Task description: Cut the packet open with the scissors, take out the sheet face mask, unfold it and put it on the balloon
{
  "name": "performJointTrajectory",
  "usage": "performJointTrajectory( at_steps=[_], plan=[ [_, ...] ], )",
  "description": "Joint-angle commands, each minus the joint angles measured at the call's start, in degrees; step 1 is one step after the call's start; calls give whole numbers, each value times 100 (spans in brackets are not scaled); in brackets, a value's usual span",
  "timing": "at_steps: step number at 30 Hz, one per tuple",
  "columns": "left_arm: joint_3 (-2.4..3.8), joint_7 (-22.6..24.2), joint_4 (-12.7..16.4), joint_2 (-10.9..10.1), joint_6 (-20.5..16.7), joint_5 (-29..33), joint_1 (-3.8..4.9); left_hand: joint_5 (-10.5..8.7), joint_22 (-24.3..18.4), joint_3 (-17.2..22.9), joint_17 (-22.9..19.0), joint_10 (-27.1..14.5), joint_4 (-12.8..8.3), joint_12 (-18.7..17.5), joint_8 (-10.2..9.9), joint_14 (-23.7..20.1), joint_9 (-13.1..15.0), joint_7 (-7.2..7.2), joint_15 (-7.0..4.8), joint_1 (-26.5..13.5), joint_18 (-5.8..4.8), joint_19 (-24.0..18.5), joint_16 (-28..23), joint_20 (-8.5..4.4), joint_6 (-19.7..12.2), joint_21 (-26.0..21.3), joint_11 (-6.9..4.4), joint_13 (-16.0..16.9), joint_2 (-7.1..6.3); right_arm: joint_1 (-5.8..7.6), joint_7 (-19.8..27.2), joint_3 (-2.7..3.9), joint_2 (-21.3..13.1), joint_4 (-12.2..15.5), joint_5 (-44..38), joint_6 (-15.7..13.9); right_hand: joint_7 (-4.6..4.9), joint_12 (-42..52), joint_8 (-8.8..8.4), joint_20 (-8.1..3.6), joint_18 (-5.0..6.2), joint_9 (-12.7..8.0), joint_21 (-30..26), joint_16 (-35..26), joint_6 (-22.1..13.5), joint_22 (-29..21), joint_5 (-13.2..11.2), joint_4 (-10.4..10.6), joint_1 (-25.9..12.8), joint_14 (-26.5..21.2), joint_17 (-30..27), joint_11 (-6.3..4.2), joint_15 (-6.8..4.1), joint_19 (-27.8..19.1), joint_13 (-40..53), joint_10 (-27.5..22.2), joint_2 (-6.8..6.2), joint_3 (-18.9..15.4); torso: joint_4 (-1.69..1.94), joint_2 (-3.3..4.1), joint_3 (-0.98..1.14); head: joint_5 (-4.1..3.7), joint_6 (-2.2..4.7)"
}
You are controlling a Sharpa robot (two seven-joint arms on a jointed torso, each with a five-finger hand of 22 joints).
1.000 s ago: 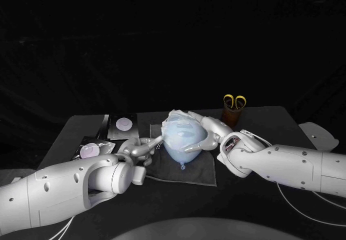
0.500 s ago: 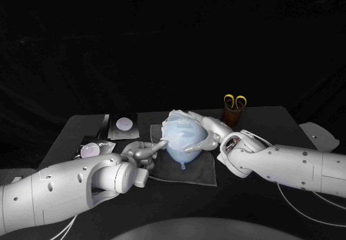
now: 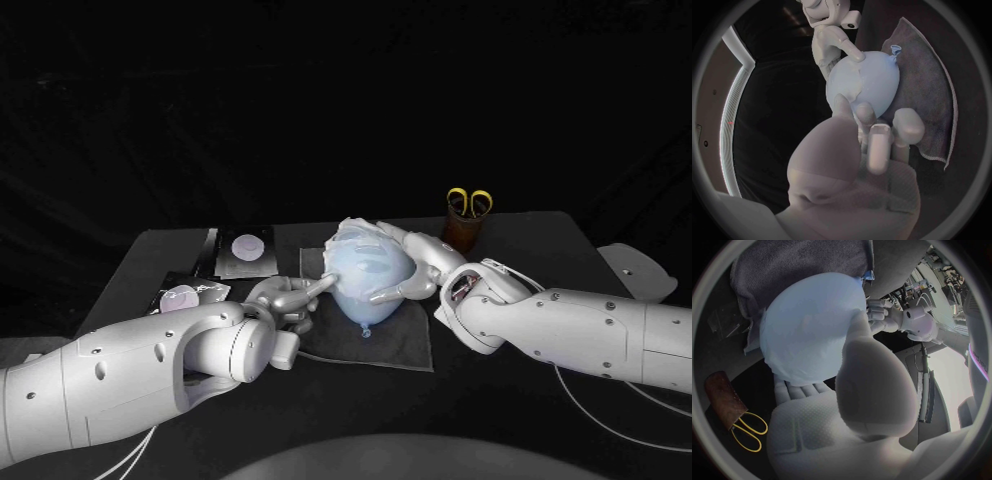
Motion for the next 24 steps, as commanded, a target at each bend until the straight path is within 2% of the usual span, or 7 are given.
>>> performJointTrajectory(
  at_steps=[1,7,14,24],
  plan=[
    [18,249,28,25,40,-9,6,-31,6,-49,989,45,0,29,-30,416,-10,16,44,57,-88,15,29,41,-5,17,14,15,16,-44,-64,-33,15,7,-30,237,922,14,36,-9,-61,5,-28,-21,21,-8,-8,3,26,1,-8,-5,-7,-37,5,28,6,21,-1,-5,1,0,-7],
    [21,286,34,46,-98,25,7,-30,10,-71,982,35,-8,30,-59,413,-27,27,50,118,-89,15,27,44,-29,20,23,13,33,-44,-65,-33,25,4,-30,243,922,14,36,-9,-61,5,-28,-21,21,-8,-8,3,26,1,-8,-5,-7,-37,5,28,6,21,-1,-3,3,0,-7],
    [21,458,46,39,-352,107,7,-28,77,-61,1049,73,-57,100,-34,440,-35,12,43,368,-99,52,48,43,102,61,10,105,156,-45,-66,-33,34,-3,-30,248,922,14,36,-9,-61,5,-28,-21,21,-8,-8,3,26,1,-8,-5,-7,-37,5,28,6,21,3,-6,4,-4,-13],
    [22,638,54,52,-533,225,7,-29,116,-85,1085,102,-57,139,-16,454,-34,1,34,408,-106,75,58,37,158,83,-1,157,162,-46,-67,-33,44,-7,-30,253,922,14,36,-9,-61,5,-28,-21,21,-8,-8,3,26,1,-8,-5,-7,-37,5,28,6,21,1,-3,1,2,-15]
  ],
)
